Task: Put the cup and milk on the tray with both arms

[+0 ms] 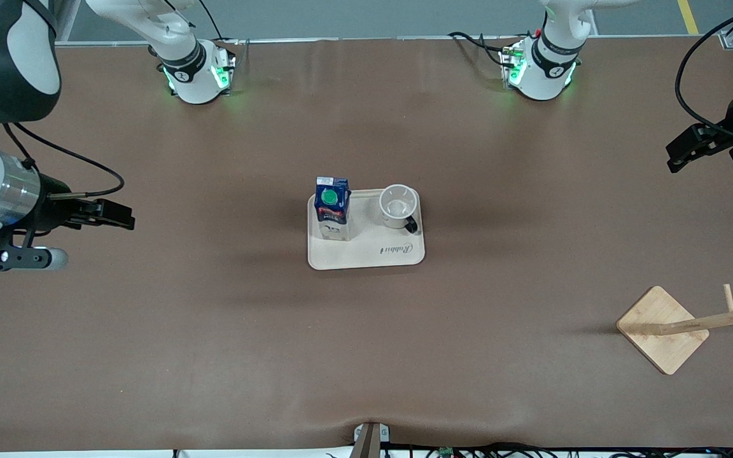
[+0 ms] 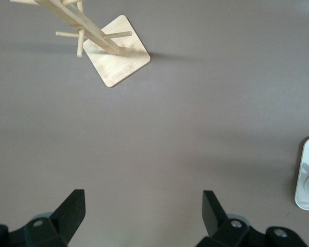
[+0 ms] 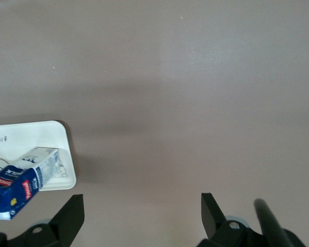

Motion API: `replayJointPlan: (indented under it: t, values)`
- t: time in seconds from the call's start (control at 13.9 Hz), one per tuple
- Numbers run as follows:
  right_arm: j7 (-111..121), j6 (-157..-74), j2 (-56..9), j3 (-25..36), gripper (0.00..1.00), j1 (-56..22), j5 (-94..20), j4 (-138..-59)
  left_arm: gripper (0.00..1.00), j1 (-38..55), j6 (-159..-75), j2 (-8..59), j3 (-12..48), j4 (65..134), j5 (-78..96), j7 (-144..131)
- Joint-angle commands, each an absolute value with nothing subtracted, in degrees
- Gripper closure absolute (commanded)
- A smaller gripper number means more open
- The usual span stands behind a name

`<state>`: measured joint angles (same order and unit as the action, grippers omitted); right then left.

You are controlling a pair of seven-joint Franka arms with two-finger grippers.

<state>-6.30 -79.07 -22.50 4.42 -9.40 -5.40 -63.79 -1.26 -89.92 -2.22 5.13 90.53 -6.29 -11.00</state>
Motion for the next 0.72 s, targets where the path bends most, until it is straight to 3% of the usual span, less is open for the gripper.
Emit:
replayJointPlan:
  t: [0.0,0.65]
  values:
    - [-3.34,-78.66,-21.62,3.52,0.00,-7.82,-4.22,-64.78,0.00,-1.58,-90.35,-3.25,5.36,91.23,-5.98,-10.28]
    - [-2.99,-77.96,-19.87,3.78,0.00,-4.32,-2.11,-64.77,0.00,-1.58,-89.74,-3.51,5.45,91.32,-5.98,-10.28]
